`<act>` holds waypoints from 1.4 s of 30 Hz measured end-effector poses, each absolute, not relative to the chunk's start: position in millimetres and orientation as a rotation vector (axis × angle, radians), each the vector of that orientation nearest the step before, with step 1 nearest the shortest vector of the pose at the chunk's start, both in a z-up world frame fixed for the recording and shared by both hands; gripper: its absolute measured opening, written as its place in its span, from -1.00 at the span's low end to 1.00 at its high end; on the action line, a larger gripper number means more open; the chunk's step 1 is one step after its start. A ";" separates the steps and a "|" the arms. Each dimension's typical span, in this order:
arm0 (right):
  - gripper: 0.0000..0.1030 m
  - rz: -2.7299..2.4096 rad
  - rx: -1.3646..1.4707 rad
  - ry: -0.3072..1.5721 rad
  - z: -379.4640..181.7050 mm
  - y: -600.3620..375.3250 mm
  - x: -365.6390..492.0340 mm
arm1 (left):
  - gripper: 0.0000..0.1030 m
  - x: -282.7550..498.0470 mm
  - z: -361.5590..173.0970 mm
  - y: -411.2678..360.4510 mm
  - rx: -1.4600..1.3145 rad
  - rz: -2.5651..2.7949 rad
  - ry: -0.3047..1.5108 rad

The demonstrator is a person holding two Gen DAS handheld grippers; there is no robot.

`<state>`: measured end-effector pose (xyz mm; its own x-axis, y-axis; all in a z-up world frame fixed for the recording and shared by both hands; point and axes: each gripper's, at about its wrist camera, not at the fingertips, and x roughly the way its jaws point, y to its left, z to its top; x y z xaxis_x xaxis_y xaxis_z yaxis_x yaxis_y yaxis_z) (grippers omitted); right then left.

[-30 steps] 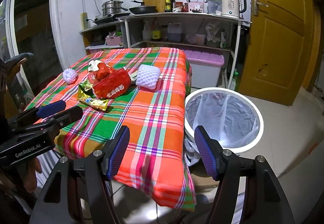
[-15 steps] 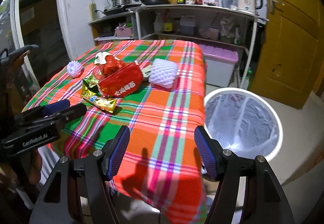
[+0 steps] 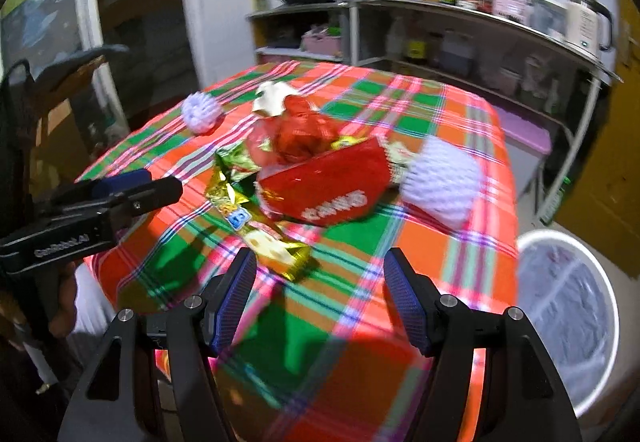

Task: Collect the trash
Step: 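Grasp the green pea snack bag with the left gripper while the right grasps the gold candy bar, then carry the green bag and gold candy bar over the trash bin with both grippers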

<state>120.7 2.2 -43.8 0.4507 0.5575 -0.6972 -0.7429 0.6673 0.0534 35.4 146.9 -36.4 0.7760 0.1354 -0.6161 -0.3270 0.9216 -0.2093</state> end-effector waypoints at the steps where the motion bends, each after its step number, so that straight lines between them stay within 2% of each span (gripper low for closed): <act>1: 0.29 0.832 -0.290 0.754 -46.2 8.5 123.4 | 0.21 35.0 -37.3 149.0 -0.316 0.257 0.637; 11: 0.26 0.956 -0.387 0.848 -70.6 51.8 139.4 | 0.21 35.7 -43.0 168.3 -0.338 0.267 0.640; 13: -0.14 0.970 -0.393 0.841 -70.1 53.0 137.7 | 0.21 36.4 -43.8 171.0 -0.339 0.269 0.641; 16: -0.52 0.993 -0.378 0.840 -68.5 52.7 133.6 | 0.21 38.7 -45.5 174.5 -0.347 0.267 0.645; 25: -0.61 1.009 -0.286 0.834 -57.7 19.4 113.6 | 0.21 53.1 -44.0 171.4 -0.352 0.238 0.648; 42: -0.62 0.835 -0.113 0.779 -28.5 -63.7 116.4 | 0.21 117.2 -60.9 169.7 -0.378 0.231 0.727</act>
